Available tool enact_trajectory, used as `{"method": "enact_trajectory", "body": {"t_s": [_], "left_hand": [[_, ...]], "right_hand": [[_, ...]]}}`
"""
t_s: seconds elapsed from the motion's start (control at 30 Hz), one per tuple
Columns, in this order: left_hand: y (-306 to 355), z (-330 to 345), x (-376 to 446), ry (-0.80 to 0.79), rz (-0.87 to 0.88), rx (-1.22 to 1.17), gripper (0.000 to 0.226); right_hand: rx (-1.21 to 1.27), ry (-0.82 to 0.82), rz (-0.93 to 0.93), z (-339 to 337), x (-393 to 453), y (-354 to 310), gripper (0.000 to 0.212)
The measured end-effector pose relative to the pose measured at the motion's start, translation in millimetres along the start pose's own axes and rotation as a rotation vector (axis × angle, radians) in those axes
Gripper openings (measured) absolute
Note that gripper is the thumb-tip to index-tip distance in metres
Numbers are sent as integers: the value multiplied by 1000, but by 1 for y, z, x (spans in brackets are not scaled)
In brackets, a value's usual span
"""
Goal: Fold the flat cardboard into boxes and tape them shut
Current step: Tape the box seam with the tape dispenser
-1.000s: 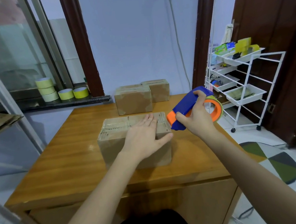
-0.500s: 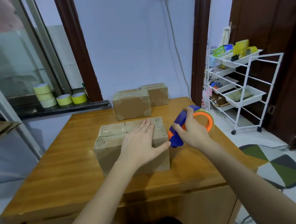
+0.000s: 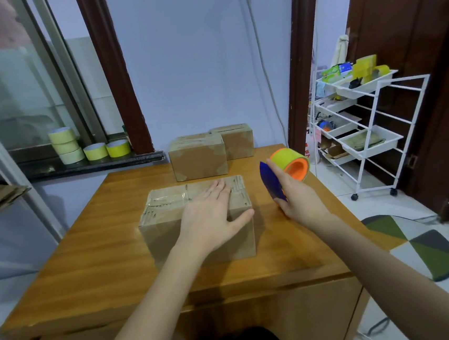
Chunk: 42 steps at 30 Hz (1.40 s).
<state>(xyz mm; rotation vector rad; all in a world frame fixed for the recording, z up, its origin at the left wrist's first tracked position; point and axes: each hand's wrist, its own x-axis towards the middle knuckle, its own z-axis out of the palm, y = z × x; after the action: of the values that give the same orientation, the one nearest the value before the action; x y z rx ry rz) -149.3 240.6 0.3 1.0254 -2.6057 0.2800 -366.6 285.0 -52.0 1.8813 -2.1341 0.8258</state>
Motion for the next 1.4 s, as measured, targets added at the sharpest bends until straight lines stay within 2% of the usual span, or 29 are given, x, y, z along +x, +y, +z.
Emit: {"method": "enact_trajectory", "body": {"t_s": [0.1,0.23,0.33,0.43,0.5,0.63,0.7,0.87,0.97,1.07,1.13,1.2,1.27,1.33,1.4], "left_hand": [[-1,2,0,-3,-3,-4,83],[-2,3,0,1,2,-8,83],[-2,3,0,4,0,-14,83],[-3,4,1,15,-1,-9,83],[-2,5,0,17,-8,-9,83],[-2,4,0,-2,-17,-6,84],[-1,4,0,-17,-25,-18,83],[0,1,0,-52,-58,-52,83],[1,-4,-1,-88,-75,-80,83],[0,-10,0,-155,-146,-276,81],[-3,-17,1,-183,-221,-620,77],[-9,-26,2,-138,-255,-882,65],[-17,-33,1,-63,-244,-948,49],[-26,-34,-1,10,-235,-837,38],[-32,-30,-5,6,-186,-528,41]], "right_hand": [[59,26,-38,7,-6,5,90],[-10,140,-192,6,-11,14,70],[32,106,-279,2,-22,18,59],[157,15,-194,-5,-38,20,73],[147,-34,-151,-9,-47,24,84],[89,-240,-31,-17,-61,32,82],[93,-290,-20,-19,-68,33,81],[184,-286,-57,-26,-77,31,82],[145,-206,-72,-32,-80,28,73],[42,9,-69,-40,-79,19,58],[65,114,-36,-45,-75,10,54],[137,158,13,-49,-66,-7,45],[256,140,31,-50,-56,-27,40],[422,66,85,-50,-42,-52,40],[670,-25,214,-47,-29,-78,44]]}}
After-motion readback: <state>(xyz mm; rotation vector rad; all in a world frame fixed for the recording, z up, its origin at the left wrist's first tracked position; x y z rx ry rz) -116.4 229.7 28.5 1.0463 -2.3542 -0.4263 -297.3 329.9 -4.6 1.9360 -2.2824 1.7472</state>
